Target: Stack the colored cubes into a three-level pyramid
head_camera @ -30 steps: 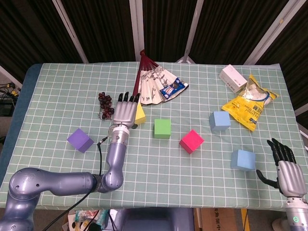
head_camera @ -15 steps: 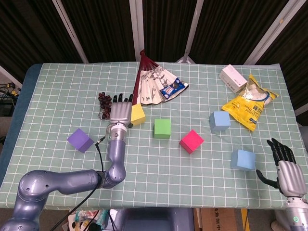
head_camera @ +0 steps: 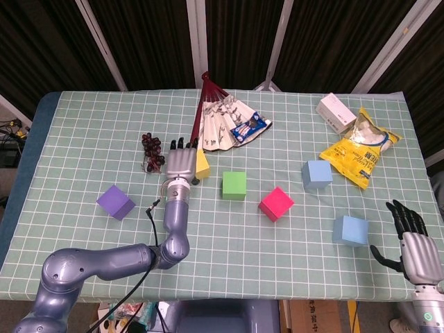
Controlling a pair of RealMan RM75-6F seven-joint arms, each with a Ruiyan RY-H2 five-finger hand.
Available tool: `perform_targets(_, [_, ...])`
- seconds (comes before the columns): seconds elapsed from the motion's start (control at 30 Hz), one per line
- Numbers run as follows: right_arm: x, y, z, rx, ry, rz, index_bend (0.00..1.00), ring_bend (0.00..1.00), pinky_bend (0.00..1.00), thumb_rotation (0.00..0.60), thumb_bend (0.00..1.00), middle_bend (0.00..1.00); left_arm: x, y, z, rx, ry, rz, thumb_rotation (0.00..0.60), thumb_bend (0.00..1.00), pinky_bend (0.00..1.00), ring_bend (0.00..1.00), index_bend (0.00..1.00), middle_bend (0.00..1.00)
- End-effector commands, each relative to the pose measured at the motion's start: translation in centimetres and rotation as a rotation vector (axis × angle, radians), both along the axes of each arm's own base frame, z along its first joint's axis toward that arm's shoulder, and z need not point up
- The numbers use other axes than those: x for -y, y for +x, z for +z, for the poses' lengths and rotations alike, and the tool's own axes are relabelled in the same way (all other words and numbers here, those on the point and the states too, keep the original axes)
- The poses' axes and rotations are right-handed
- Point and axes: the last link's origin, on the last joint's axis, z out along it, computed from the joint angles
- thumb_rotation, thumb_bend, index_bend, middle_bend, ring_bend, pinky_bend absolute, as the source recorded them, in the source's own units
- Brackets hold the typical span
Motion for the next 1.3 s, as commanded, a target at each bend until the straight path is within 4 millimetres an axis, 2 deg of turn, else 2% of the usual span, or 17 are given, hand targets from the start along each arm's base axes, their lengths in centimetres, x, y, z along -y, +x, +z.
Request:
perform_targets(0.03, [-0.1, 0.0, 0.0, 0.0, 0.001, 0.0, 0.0, 0.0, 0.0, 0.6, 0.3, 0.0, -0.2, 0.0, -0.2, 0.013, 0.01, 0.007, 0.6, 0.21, 0.0, 0.01, 0.0, 0.21])
perform_targets(0.17, [-0.1, 0.0, 0.0, 0.003, 0.0, -0.001, 0.0, 0.0, 0.0, 0.6, 0.3, 0.0, -0.4, -0.2, -0.6, 0.021, 0.013, 0.013, 0.6, 0.27, 0.0, 0.01, 0.0, 0.23])
perform_targets(0.3, [-0.1, 0.0, 0.0, 0.004, 0.0, -0.001, 0.0, 0.0, 0.0, 0.6, 0.3, 0.0, -0.3, -0.3, -1.0, 0.023, 0.009, 0.013, 0.6, 0.4, 0.0, 0.01, 0.0, 0.29])
perform_targets(0.4, [-0.1, 0.0, 0.0, 0.004, 0.0, -0.002, 0.0, 0.0, 0.0, 0.6, 0.3, 0.0, -0.2, -0.3, -1.0, 0.028, 0.01, 0.01, 0.6, 0.43, 0.0, 0.02, 0.01, 0.31])
perform_targets(0.6, [-0.1, 0.0, 0.1, 0.007, -0.001, -0.003, 0.0, 0.0, 0.0, 0.6, 0.3, 0.0, 0.0, -0.3, -0.4, 0.013, 0.003, -0.023, 0.6, 0.43, 0.0, 0.02, 0.01, 0.32])
perform_targets(0.9, [-0.1, 0.0, 0.1, 0.011, 0.0, -0.002, 0.0, 0.0, 0.0, 0.6, 0.3, 0.0, 0.8, -0.2, 1.8, -0.017, -0.05, -0.159, 0.6, 0.43, 0.0, 0.02, 0.01, 0.32])
perform_targets(1.3, [-0.1, 0.0, 0.1, 0.016, -0.001, -0.006, 0.0, 0.0, 0.0, 0.6, 0.3, 0.0, 1.9, -2.1, 2.6, -0.048, -0.173, -0.25, 0.6, 0.42, 0.0, 0.02, 0.0, 0.32])
